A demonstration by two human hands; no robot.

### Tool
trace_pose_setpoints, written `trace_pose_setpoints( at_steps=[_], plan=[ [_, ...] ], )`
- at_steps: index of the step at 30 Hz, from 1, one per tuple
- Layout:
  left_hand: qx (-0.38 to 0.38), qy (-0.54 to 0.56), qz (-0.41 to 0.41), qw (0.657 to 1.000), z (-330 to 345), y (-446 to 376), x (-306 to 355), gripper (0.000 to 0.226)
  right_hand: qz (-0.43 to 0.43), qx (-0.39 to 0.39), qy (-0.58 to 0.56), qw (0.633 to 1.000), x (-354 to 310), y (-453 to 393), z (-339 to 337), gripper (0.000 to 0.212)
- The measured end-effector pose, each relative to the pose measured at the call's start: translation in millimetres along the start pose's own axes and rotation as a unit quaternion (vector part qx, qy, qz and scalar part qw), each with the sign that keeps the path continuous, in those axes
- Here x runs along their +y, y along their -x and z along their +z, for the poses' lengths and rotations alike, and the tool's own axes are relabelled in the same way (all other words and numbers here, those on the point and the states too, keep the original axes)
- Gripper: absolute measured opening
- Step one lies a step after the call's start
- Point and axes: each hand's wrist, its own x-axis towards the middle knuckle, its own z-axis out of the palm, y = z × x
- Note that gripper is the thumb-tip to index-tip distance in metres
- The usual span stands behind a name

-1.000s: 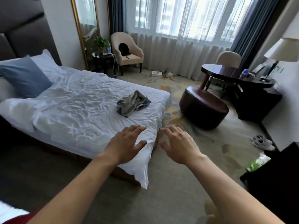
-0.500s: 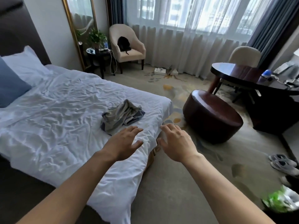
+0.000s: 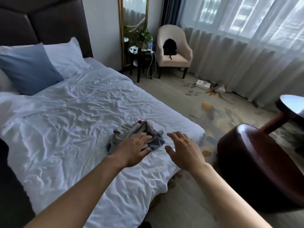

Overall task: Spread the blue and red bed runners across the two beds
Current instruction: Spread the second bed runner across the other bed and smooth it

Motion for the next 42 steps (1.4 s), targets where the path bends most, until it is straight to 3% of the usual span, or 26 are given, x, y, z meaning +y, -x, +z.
trace_pose_setpoints(
  at_steps=[11, 23, 29, 35, 37, 42],
  plan=[
    [0.013, 0.056, -0.160, 0.985, 12, -129, -86, 0.055, -0.162, -0.111, 0.022, 0.980, 24, -221, 67, 0.049],
    [0.024, 0.132, -0.372, 0.918, 86, -171, -176, 0.055, -0.320, -0.248, 0.008, 0.915, 8, -355, 198, 0.048],
    [0.012, 0.149, -0.408, 0.901, 145, -186, -239, 0.054, -0.354, -0.264, 0.006, 0.897, -8, -387, 282, 0.049],
    [-0.036, 0.107, -0.404, 0.908, 214, -209, -278, 0.058, -0.387, -0.307, 0.047, 0.868, -15, -383, 369, 0.051],
    [-0.041, 0.064, -0.393, 0.917, 231, -211, -280, 0.049, -0.382, -0.304, 0.061, 0.871, -11, -380, 383, 0.044],
    [0.042, 0.068, -0.397, 0.914, 238, -211, -286, 0.017, -0.369, -0.257, 0.050, 0.892, -15, -382, 389, 0.016]
  ],
)
